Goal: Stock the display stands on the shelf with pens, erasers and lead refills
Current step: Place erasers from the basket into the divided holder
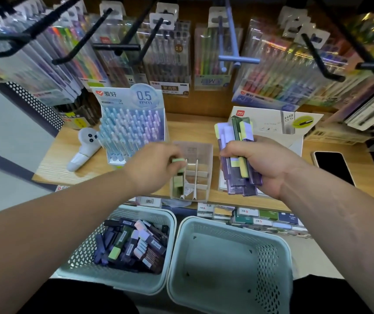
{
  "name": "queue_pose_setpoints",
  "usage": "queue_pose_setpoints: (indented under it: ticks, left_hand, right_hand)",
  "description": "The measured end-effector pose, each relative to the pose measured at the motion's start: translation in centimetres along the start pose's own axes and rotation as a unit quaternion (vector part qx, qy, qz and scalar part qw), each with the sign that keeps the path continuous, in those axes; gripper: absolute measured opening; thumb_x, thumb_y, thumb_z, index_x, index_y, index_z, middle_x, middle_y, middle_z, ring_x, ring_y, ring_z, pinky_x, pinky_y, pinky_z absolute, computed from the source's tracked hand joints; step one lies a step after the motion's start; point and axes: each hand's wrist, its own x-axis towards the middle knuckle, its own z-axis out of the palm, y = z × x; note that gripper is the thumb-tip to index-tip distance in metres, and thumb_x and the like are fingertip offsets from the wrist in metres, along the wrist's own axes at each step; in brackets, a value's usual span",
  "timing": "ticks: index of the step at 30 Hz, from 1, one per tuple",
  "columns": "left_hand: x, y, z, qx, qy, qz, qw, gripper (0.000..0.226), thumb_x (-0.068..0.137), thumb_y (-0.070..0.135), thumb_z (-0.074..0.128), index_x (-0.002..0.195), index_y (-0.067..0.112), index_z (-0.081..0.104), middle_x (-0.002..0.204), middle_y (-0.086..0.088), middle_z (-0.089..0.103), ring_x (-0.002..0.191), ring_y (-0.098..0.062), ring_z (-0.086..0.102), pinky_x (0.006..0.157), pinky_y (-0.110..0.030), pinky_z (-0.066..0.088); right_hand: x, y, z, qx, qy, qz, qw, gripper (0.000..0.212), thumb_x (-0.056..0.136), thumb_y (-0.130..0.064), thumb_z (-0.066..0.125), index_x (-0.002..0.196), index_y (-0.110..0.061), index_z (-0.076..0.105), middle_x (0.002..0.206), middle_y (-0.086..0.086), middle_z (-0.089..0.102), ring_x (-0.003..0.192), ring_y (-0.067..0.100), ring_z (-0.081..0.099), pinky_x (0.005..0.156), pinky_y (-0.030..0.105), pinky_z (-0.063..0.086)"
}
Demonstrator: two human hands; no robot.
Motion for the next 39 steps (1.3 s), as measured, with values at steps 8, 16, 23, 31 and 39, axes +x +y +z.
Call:
queue_pose_setpoints:
  ticks: [8, 16, 23, 31, 39]
  left_hand:
    - [2.6, -1.0, -1.1, 0.088, 0.109, 0.053, 0.989, 0.016, 0.090, 0.028, 0.072, 0.098, 0.016, 0.079, 0.091, 0.002, 0.069, 0.085, -0.017, 0.062, 0.084, -0.033, 0.051]
    - [4.1, -1.2, -0.4, 0.173, 0.071, 0.038, 0.982, 0.016, 0.092, 0.030, 0.067, 0.098, 0.018, 0.077, 0.098, -0.002, 0.070, 0.090, -0.024, 0.064, 0.082, -0.042, 0.054]
    - [4.8, -1.1, 0.0, 0.178, 0.035, 0.010, 0.983, 0.018, 0.094, 0.026, 0.062, 0.101, 0.017, 0.077, 0.105, -0.003, 0.063, 0.096, -0.028, 0.062, 0.082, -0.044, 0.055]
    - [4.7, -0.4, 0.3, 0.226, 0.067, -0.010, 0.972, 0.010, 0.095, 0.019, 0.060, 0.102, 0.013, 0.059, 0.102, -0.008, 0.059, 0.088, -0.033, 0.061, 0.068, -0.039, 0.049]
    - [2.1, 5.6, -0.7, -0.451, -0.020, -0.194, 0.871, 0.023, 0.102, 0.033, 0.054, 0.105, 0.015, 0.068, 0.096, -0.001, 0.071, 0.057, -0.015, 0.053, 0.050, -0.029, 0.042]
  right_hand:
    - [0.0, 0.2, -0.6, -0.008, 0.001, -0.007, 1.000, 0.019, 0.078, -0.005, 0.074, 0.093, -0.016, 0.067, 0.077, 0.011, 0.067, 0.066, 0.028, 0.063, 0.067, 0.042, 0.057]
    - [-0.4, 0.2, -1.2, -0.008, -0.004, -0.019, 1.000, 0.019, 0.079, -0.005, 0.075, 0.093, -0.017, 0.068, 0.074, 0.009, 0.067, 0.064, 0.026, 0.064, 0.064, 0.041, 0.057]
    - [-0.3, 0.4, -1.4, -0.013, -0.008, -0.018, 1.000, 0.022, 0.078, -0.006, 0.076, 0.095, -0.018, 0.068, 0.080, 0.010, 0.067, 0.070, 0.027, 0.063, 0.070, 0.043, 0.055]
    - [-0.2, 0.7, -1.2, -0.003, -0.022, -0.012, 1.000, 0.020, 0.079, -0.005, 0.074, 0.093, -0.018, 0.068, 0.075, 0.009, 0.066, 0.067, 0.026, 0.063, 0.067, 0.040, 0.055]
    - [-0.5, 1.0, 0.0, 0.025, -0.053, -0.004, 0.998, 0.018, 0.082, -0.002, 0.069, 0.095, -0.015, 0.068, 0.071, 0.007, 0.066, 0.059, 0.022, 0.061, 0.060, 0.032, 0.053]
